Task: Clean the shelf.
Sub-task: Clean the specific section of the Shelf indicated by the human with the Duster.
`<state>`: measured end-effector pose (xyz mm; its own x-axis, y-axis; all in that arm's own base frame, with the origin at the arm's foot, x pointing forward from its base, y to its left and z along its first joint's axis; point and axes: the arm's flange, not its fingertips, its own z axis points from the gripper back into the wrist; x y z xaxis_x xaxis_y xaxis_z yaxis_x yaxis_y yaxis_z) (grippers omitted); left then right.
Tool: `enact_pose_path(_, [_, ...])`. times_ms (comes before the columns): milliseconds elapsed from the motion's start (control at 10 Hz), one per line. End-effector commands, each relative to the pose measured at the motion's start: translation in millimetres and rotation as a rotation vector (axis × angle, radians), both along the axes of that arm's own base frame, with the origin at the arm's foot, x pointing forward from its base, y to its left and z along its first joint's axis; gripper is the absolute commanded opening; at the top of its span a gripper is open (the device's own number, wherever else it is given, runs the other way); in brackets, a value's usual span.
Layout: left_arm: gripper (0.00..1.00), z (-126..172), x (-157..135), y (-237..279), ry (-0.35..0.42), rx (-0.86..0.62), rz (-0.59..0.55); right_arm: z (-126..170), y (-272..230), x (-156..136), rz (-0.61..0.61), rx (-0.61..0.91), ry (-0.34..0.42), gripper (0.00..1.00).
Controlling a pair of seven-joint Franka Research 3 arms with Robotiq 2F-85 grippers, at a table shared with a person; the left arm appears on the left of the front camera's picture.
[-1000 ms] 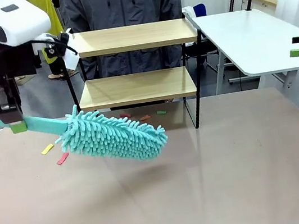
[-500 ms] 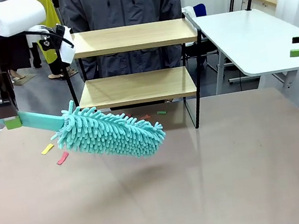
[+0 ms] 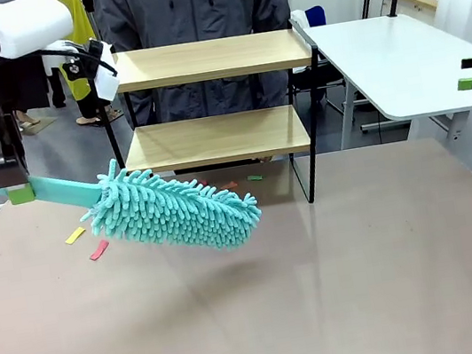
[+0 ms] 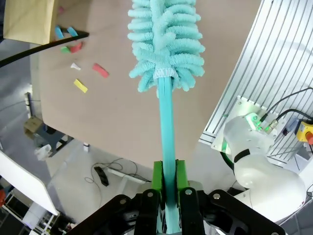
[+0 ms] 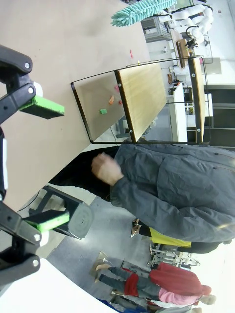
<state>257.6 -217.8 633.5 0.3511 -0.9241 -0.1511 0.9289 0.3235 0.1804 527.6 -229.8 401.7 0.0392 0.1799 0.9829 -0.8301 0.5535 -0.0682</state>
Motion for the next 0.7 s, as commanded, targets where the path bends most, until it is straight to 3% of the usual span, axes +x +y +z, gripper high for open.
enact_pose_path(0, [0.13,2.2,-0.6,1.6,-0.012,0.011,0.016,2.7,1.9,0.0,0.001,0.000,-0.005,1.00])
enact_pose_path(600, [0.13,2.2,-0.6,1.6,-0.012,0.011,0.016,2.7,1.9,0.0,0.001,0.000,-0.005,1.00])
